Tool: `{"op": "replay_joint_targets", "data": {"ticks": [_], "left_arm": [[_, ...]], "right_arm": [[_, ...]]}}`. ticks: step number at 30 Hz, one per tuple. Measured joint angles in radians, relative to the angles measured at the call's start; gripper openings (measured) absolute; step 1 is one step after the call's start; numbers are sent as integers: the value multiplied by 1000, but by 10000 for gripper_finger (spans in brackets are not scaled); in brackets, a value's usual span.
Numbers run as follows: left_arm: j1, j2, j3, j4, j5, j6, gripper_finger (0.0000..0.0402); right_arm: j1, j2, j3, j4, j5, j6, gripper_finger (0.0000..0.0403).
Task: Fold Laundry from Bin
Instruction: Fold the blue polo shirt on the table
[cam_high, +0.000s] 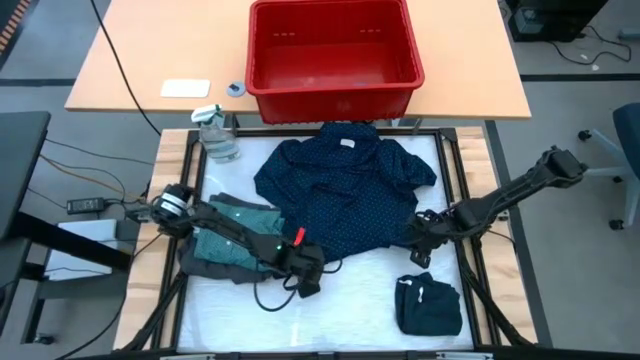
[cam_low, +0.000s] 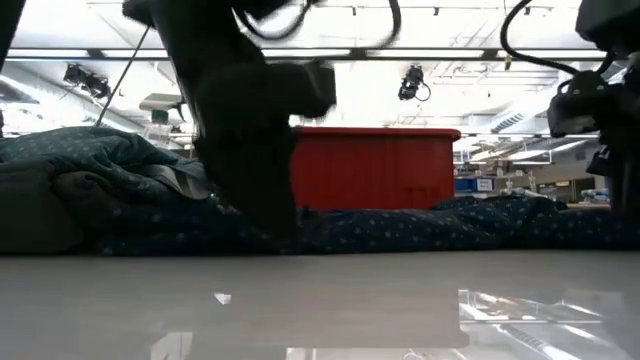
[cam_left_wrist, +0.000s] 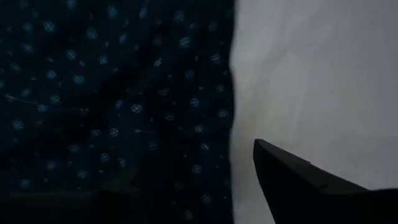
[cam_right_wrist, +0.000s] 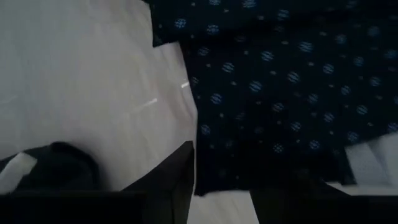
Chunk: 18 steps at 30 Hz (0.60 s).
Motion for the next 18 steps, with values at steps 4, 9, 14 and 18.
{"op": "replay_joint_targets", "data": {"ticks": [4, 9, 14, 18], "left_arm": [[25, 41, 4, -7, -3, 5, 186], [56, 55, 20, 2, 65, 5, 85], [82, 15, 133, -145, 262, 82, 12], [95, -83, 310, -305, 355, 169, 9]], "right_arm": [[-1, 67, 0, 54, -16, -8, 99], [-32, 98, 2, 54, -161, -61, 13], [-83, 26, 107, -59, -376, -109, 6], [-132, -81, 291, -219, -443, -153, 4]]}}
